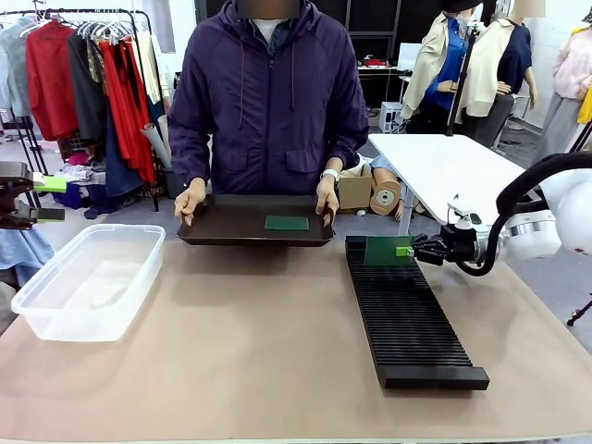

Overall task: Sort PCBs into racks and boxes based on the side picked up.
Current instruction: If the short side of the Blank PCB is picked up, insert it into the PCB Rack ; if the long side is picked up, place it in the Organizing box.

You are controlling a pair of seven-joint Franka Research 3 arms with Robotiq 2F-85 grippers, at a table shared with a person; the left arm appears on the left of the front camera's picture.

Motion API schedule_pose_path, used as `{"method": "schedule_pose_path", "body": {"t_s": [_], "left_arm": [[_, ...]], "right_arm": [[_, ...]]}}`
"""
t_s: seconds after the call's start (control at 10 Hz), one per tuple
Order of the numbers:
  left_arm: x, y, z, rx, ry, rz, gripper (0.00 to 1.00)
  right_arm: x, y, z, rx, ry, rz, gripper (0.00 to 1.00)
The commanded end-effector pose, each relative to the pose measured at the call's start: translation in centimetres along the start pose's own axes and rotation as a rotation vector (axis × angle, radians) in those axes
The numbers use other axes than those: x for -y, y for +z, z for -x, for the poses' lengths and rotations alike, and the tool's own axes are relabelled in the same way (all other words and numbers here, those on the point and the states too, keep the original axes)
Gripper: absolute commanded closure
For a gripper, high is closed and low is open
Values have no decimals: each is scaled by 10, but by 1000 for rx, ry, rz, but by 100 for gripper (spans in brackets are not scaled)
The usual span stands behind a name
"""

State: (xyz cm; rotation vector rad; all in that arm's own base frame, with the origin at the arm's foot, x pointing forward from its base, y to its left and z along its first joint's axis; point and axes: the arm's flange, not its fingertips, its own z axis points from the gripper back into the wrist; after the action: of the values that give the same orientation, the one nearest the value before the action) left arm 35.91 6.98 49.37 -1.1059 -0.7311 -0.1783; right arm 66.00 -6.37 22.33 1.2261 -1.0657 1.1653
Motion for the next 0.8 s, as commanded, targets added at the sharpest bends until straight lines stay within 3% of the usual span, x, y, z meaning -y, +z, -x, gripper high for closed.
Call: {"method": "schedule_pose_path", "body": {"t_s": [0.0, 0.7], "left_arm": [[1, 1, 0, 6, -1, 12, 0], [1, 1, 0, 6, -1, 12, 0]], "right_arm": [[-1, 0, 2, -18, 45, 8, 100], [-1, 3, 14, -52, 26, 4, 100]]}}
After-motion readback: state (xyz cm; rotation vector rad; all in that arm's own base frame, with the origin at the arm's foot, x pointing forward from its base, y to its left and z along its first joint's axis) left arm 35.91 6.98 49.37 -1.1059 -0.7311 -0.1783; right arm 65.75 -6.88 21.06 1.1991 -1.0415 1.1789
